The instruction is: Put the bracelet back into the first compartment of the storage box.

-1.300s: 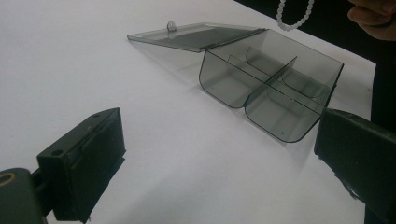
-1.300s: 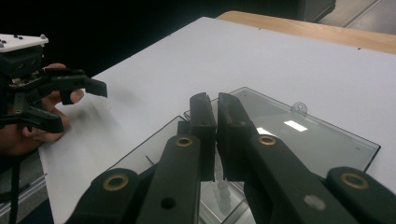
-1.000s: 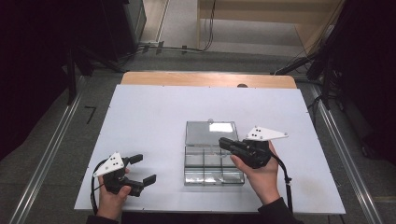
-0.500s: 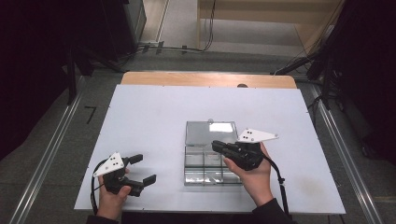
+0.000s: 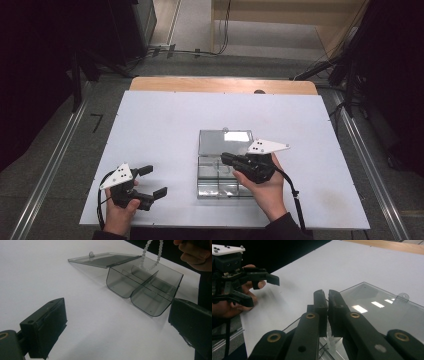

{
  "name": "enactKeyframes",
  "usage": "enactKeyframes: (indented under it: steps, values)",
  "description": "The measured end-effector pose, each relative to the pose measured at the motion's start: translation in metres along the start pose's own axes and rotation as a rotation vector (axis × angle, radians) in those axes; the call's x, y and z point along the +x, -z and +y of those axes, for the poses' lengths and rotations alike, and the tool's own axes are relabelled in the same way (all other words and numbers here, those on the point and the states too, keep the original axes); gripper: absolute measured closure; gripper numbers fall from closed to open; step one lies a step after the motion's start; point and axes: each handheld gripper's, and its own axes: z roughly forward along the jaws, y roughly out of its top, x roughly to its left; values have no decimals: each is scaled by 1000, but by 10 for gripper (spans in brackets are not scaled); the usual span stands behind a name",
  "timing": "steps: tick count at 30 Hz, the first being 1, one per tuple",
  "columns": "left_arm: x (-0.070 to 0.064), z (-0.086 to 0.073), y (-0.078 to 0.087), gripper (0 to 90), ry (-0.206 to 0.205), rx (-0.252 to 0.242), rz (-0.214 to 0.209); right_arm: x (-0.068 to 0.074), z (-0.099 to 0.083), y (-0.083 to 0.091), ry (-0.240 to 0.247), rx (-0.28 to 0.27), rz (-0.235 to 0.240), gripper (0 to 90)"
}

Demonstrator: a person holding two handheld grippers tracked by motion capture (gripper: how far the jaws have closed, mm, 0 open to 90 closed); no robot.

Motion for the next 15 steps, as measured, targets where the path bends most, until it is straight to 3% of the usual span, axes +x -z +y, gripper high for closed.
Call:
enactKeyframes:
  steps: [15]
  values:
    - [0,0,0,17,1,-1,0,4,0,-12,5,23,11,836]
